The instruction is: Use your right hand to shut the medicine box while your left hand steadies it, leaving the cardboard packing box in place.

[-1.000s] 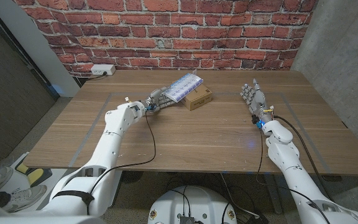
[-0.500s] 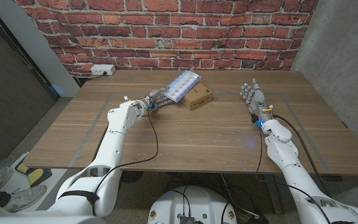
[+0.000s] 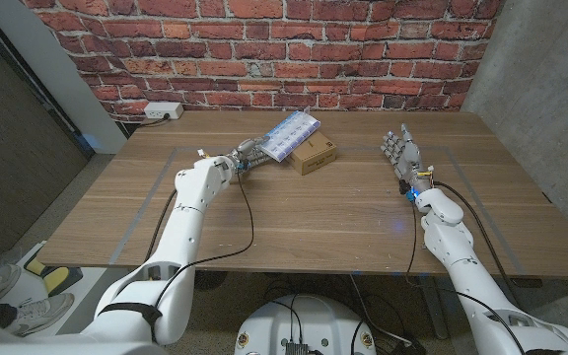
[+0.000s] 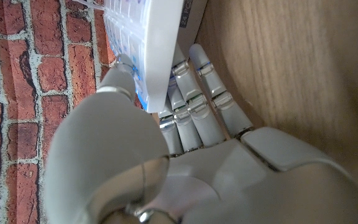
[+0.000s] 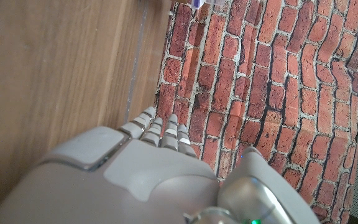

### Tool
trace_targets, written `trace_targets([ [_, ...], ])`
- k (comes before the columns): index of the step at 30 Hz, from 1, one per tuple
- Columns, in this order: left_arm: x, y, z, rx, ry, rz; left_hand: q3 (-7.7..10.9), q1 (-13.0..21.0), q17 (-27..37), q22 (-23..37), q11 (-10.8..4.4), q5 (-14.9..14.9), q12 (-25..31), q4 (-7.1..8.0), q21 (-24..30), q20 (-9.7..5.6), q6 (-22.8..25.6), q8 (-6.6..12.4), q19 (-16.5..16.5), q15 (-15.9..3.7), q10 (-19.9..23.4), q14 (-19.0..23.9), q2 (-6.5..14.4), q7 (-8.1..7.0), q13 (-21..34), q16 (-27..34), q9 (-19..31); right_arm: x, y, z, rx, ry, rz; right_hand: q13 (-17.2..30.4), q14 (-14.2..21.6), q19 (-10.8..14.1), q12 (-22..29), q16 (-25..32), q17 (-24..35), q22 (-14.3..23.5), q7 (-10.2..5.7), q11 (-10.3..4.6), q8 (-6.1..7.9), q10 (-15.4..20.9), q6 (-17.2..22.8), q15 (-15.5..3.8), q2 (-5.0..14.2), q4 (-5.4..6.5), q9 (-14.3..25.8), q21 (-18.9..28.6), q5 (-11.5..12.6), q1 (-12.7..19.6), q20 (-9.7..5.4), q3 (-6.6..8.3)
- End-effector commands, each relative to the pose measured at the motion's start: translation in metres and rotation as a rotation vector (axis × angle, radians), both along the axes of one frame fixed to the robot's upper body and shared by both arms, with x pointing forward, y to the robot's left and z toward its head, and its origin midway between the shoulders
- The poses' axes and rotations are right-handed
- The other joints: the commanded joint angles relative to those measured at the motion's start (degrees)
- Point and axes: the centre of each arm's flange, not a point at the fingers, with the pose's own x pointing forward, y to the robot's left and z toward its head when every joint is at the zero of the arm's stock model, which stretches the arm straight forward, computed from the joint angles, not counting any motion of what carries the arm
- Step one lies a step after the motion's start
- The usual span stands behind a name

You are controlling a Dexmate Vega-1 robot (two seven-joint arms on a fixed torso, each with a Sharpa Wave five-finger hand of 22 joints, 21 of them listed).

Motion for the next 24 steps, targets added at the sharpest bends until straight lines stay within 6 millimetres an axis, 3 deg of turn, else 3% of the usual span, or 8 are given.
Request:
trace_targets([
  [1,-0.016,-0.007,0.014,0.127,-0.056,0.004,1.55,5.6,0.4,0.3,-3.12,0.0,0.3,-0.24,0.1,-0.2,1.6,0.5,-1.1,-1.36,3.2,1.4,5.0,1.59,0.5,0.0,0.5,-0.002,0.001,0.005,-0.017,-0.012,0.003,0.1,0.1,0.0,0.3,0.2,0.2,0.2,0.26,-0.06,0.22,0.5,0.2,0.01,0.27,-0.15,0.1,0.3,0.2,0.7,-0.47,0.04],
  [14,-0.026,-0.008,0.024,0.214,-0.157,-0.063,2.17,6.1,0.7,0.6,-2.71,-0.3,0.1,0.22,0.0,-0.71,1.5,0.86,-3.6,-1.31,2.6,0.8,5.3,1.66,1.6,-0.5,1.2,-0.01,0.002,0.007,-0.07,-0.01,-0.025,0.1,0.1,0.1,0.2,0.1,0.2,0.1,0.74,0.06,0.24,0.4,0.0,0.13,-0.51,-1.14,0.1,0.2,0.2,1.9,-0.4,0.1],
  [16,-0.027,-0.007,0.025,0.221,-0.174,-0.074,2.21,6.1,0.7,0.6,-2.74,-0.4,0.1,0.24,0.0,-0.77,1.6,0.9,-3.6,-1.32,2.6,0.7,5.2,1.62,1.7,-0.5,1.3,-0.011,0.002,0.007,-0.074,-0.01,-0.027,0.1,0.1,0.2,0.1,0.1,0.2,0.0,0.77,0.75,0.33,0.4,-0.1,0.17,-1.17,-2.03,0.1,0.2,0.1,2.9,-0.36,0.15],
  [24,-0.032,-0.003,0.029,0.273,-0.247,-0.076,2.33,6.1,0.8,0.7,-2.61,-0.5,0.2,0.39,0.3,-1.09,1.9,1.19,-3.8,-1.17,2.8,0.8,5.0,1.51,2.2,-0.6,1.6,-0.015,0.003,0.008,-0.072,-0.017,-0.027,0.1,0.4,0.5,0.3,0.3,0.2,0.0,0.99,0.8,0.47,0.8,0.0,0.21,-1.82,-3.07,0.1,0.2,0.0,4.2,-0.21,0.24],
])
